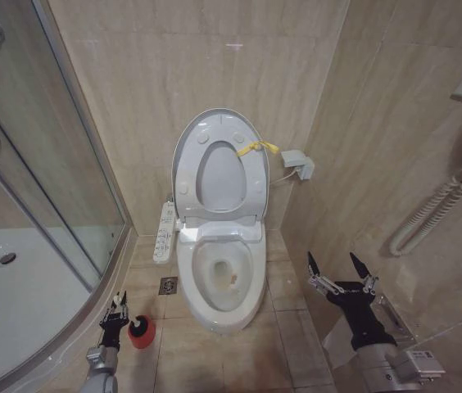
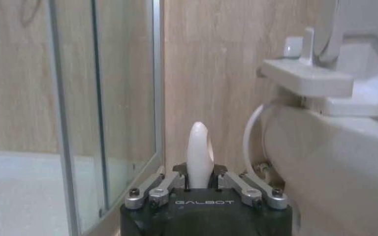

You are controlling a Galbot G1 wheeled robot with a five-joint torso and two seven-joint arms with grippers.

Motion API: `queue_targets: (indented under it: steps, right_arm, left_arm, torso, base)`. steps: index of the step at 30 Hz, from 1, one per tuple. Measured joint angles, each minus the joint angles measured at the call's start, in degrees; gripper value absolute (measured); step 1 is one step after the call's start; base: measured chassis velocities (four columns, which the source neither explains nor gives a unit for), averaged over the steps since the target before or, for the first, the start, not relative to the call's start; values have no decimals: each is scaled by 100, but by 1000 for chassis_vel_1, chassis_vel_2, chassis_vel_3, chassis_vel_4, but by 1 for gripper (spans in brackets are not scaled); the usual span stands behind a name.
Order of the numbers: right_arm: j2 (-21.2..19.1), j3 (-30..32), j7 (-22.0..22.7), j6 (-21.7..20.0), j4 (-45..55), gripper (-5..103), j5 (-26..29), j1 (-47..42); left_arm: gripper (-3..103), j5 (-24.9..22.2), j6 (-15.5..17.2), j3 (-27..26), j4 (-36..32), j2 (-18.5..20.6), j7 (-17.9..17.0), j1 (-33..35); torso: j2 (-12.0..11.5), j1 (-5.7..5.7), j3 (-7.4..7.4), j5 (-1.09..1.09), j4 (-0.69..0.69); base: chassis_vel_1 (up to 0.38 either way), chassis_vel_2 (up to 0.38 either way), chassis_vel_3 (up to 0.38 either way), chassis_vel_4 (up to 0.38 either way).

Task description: Open the toilet lid, clean the toilet bowl with a toilet brush, close the toilet lid, and flush.

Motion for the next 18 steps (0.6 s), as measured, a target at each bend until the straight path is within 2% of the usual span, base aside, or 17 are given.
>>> queue_targets:
  steps: [6,7,12,13,16,17,18]
  right_arm:
    - [0,0,0,0,0,100,0,0]
    - [0,0,0,0,0,100,0,0]
    - [0,0,0,0,0,100,0,0]
    - [0,0,0,0,0,100,0,0]
    - [0,0,0,0,0,100,0,0]
    - [0,0,0,0,0,100,0,0]
    - [0,0,0,0,0,100,0,0]
  left_arm:
    - [22,-512,40,-126,-1138,-63,4,682]
    - [22,-512,40,-126,-1138,-63,4,682]
    - [22,-848,299,-229,-2826,-18,77,1550]
    - [22,-848,299,-229,-2826,-18,77,1550]
    - [22,-968,657,-228,-4078,63,148,2127]
    - [22,-968,657,-228,-4078,63,148,2127]
    - [22,-1007,797,-227,-4480,87,157,2300]
  torso:
    - [0,0,0,0,0]
    - [0,0,0,0,0]
    - [1,0,0,2,1]
    - [1,0,0,2,1]
    - [1,0,0,1,1]
    - [1,0,0,1,1]
    - [1,0,-1,1,0]
  base:
    - [0,0,0,0]
    - [0,0,0,0]
    - [0,0,0,0]
    - [0,0,0,0]
    - [0,0,0,0]
    - [0,0,0,0]
    - [0,0,0,0]
